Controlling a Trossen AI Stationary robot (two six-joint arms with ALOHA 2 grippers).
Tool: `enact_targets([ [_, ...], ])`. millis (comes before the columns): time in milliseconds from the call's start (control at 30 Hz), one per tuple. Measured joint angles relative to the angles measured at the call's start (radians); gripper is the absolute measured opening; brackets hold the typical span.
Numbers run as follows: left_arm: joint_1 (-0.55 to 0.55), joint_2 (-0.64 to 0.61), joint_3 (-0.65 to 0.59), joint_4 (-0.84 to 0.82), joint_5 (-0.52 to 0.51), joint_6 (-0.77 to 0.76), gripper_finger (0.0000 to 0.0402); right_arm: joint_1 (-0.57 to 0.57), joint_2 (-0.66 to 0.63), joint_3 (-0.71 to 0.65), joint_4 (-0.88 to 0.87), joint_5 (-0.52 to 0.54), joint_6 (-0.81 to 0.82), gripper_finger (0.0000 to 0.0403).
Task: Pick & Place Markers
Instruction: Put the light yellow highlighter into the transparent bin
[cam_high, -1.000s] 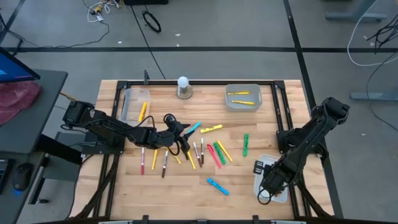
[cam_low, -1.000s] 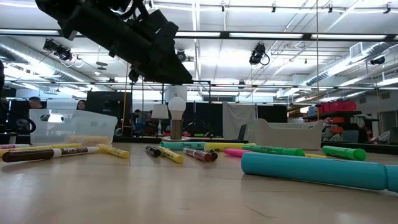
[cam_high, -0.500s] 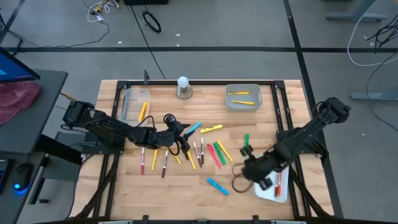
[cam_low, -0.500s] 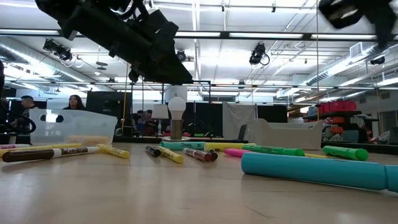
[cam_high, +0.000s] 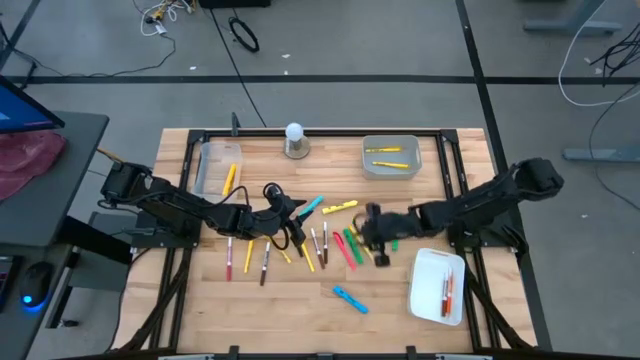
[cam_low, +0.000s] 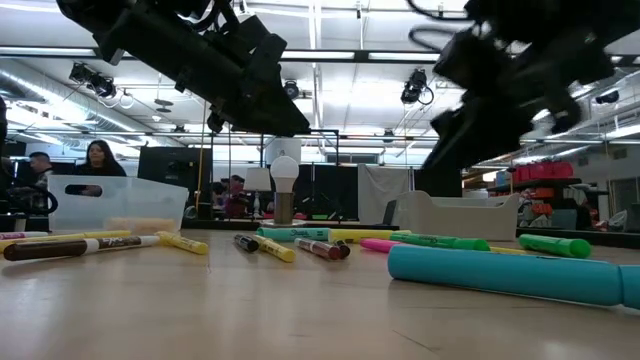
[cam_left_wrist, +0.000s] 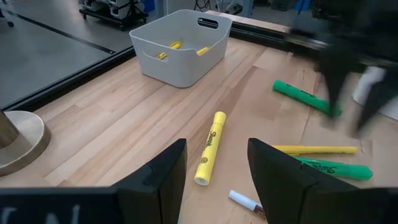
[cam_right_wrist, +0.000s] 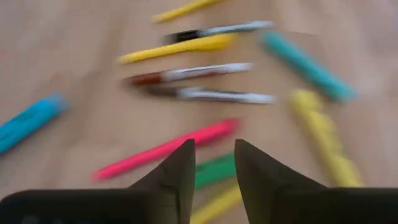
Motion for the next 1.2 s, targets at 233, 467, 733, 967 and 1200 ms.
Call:
enact_targets([
  [233, 0.001, 0.0, 0.0, 0.0, 0.0, 0.0, 0.0177, -0.15, 0.004, -0.011, 0.038, 0.099, 0.036, 0.0183],
  [467, 0.001, 0.0, 0.0, 0.0, 0.0, -0.014, 0.0177, -0.259, 0.075, -0.012, 0.162, 0.008, -0.001, 0.0239],
  [733, 0.001, 0.0, 0.0, -0.002, 0.0, -0.012, 0.0177, -0.265, 0.224, -0.011, 0.359, -0.026, -0.042, 0.0236],
  [967, 0.001, 0.0, 0.0, -0.005, -0.004, -0.007, 0.0177, -0.301, 0.31, -0.002, 0.356, -0.023, -0.107, 0.0217],
  [1200, 0.001, 0.0, 0.0, -0.006, -0.004, -0.007, 0.0177, -0.35, 0.311, 0.0, 0.231, -0.044, -0.149, 0.0184],
])
